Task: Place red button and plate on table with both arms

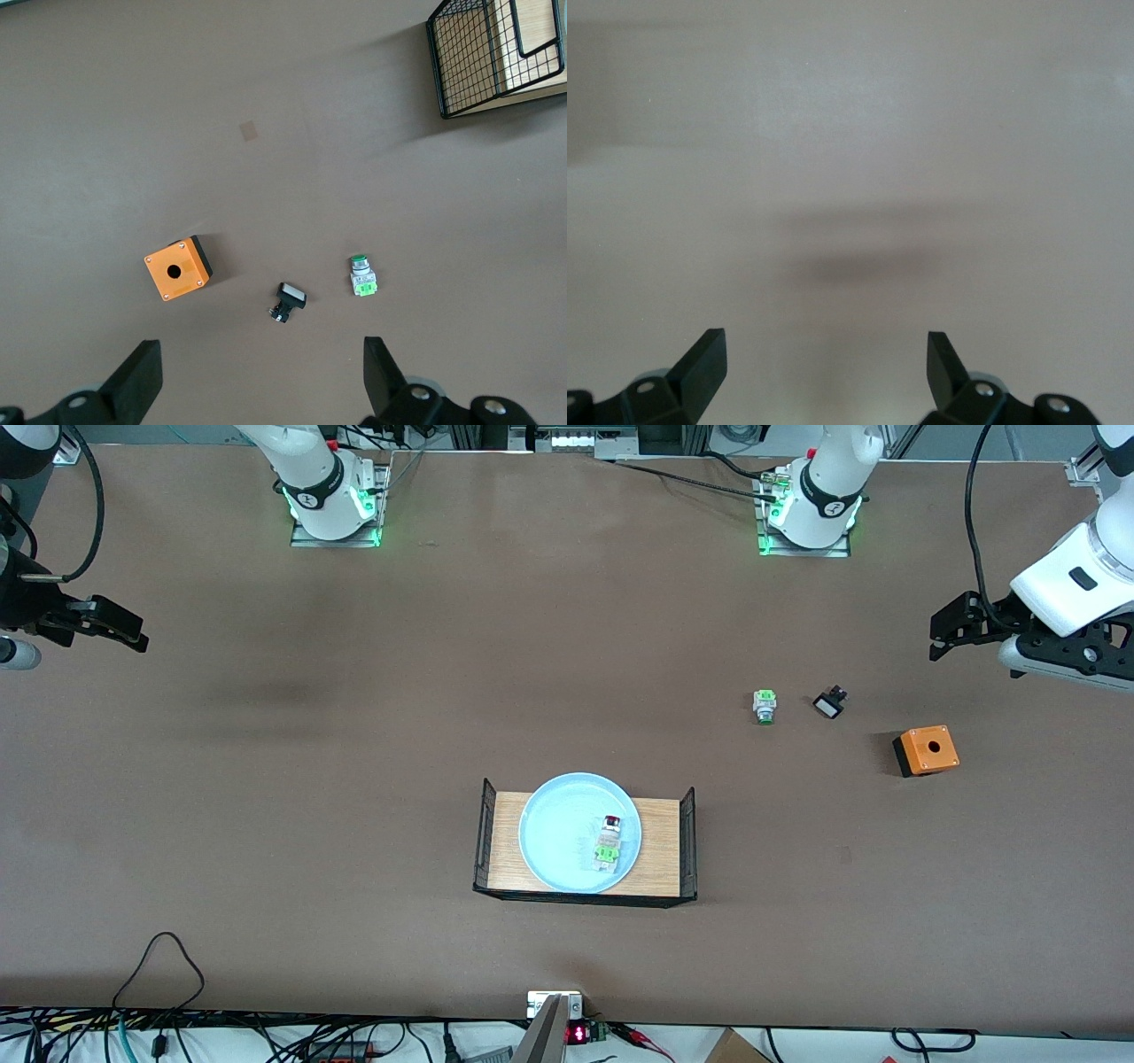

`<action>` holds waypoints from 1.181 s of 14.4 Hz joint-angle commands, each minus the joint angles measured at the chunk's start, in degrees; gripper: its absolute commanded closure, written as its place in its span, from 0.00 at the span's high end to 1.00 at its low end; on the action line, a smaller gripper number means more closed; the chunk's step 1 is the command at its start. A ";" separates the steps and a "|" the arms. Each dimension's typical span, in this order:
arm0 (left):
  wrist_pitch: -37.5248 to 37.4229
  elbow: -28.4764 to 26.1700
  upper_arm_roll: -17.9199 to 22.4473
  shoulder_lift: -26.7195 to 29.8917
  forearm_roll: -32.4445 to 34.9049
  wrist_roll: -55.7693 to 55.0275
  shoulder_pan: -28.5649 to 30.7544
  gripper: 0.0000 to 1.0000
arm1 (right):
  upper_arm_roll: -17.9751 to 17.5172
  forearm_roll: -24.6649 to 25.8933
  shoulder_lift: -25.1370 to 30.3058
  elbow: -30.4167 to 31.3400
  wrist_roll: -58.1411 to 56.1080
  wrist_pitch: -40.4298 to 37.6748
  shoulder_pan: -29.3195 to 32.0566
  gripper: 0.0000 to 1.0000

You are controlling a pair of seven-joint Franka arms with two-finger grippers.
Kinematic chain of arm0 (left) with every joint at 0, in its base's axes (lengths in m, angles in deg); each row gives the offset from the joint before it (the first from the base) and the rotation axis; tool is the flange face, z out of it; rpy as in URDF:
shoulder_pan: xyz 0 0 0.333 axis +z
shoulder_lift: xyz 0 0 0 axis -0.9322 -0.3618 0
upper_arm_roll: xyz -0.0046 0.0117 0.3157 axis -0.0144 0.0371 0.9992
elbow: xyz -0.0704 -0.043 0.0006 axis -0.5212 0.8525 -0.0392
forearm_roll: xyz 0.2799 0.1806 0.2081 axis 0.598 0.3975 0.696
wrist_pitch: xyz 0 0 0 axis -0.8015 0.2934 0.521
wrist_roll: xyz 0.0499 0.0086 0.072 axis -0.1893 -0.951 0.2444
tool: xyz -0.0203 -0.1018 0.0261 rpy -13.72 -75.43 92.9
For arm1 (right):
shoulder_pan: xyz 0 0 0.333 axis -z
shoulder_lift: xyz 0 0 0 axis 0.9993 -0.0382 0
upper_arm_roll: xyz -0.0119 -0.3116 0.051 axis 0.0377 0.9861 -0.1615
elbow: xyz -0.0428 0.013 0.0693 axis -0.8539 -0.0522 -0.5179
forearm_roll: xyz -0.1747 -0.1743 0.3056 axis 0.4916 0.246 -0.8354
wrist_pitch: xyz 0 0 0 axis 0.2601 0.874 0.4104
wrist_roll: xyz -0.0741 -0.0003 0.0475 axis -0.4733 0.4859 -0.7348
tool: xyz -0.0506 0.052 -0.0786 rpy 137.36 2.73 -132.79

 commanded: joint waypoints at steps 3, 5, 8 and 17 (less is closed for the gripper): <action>-1.04 1.85 0.11 -0.98 1.03 0.89 -0.35 1.00 | -0.06 -0.92 0.47 -0.50 -0.95 -0.86 0.22 1.00; -1.04 1.85 0.20 -0.98 1.03 0.80 -0.35 1.00 | -0.06 -0.92 0.47 -0.50 -0.95 -0.86 0.22 1.00; -1.04 1.85 0.20 -0.98 0.94 0.80 -0.35 1.00 | -0.06 -0.92 0.47 -0.42 -0.95 -0.86 0.22 1.00; -5.25 2.46 0.02 -1.68 -2.83 -0.08 -1.93 1.00 | -0.06 -0.92 0.47 -0.41 -0.87 -0.86 0.22 1.00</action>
